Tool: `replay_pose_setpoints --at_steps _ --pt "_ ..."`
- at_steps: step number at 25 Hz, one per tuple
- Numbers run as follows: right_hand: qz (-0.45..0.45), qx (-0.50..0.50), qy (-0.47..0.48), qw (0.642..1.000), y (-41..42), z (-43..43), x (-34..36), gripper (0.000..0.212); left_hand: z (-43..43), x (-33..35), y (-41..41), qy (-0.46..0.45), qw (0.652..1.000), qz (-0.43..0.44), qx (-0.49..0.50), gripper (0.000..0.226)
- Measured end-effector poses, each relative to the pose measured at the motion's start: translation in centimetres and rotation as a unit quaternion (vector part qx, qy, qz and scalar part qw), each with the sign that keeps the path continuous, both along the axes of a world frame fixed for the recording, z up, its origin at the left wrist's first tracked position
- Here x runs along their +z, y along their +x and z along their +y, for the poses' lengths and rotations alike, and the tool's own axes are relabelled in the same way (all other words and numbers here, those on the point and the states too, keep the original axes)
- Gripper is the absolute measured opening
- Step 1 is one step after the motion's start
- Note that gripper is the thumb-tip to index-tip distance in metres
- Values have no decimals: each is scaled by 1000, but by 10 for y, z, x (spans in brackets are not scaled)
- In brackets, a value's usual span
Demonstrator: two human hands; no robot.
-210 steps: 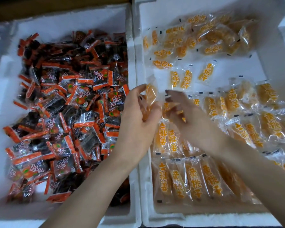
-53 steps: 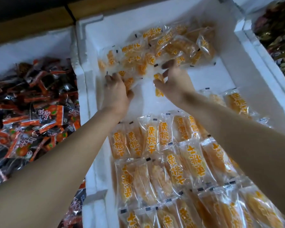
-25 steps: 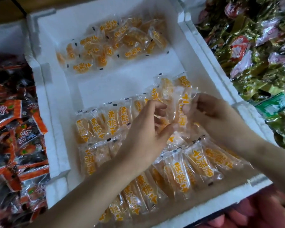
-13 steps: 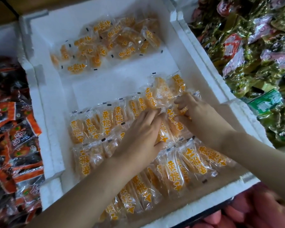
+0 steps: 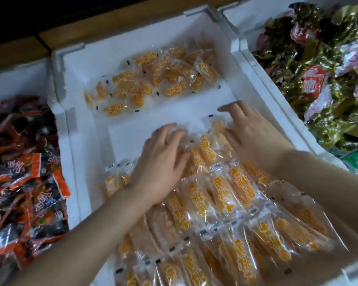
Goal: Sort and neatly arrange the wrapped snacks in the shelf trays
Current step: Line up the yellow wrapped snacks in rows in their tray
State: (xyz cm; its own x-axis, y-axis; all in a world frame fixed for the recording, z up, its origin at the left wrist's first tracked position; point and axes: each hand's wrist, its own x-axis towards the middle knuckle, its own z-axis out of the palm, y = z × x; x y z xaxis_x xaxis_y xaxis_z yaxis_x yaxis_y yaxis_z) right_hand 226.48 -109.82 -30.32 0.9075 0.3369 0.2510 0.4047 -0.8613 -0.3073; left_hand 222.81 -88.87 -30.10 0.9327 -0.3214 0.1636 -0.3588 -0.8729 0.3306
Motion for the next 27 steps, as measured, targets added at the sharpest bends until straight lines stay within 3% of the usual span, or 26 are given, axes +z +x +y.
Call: replay_pose_setpoints --at_steps 7,10,15,22,27 --pt "146 -103 15 984 124 23 -8 81 39 -11 128 57 976 15 208 64" --pt "188 -98 51 976 145 34 -14 85 42 -20 153 54 974 70 209 78" --pt "155 -68 -47 984 151 54 -25 80 41 -24 142 46 990 7 136 62" --pt "106 29 -117 987 97 48 -8 59 40 -20 95 178 982 -51 37 51" --pt "76 13 -94 993 79 50 5 43 21 -26 86 165 984 -16 71 46"
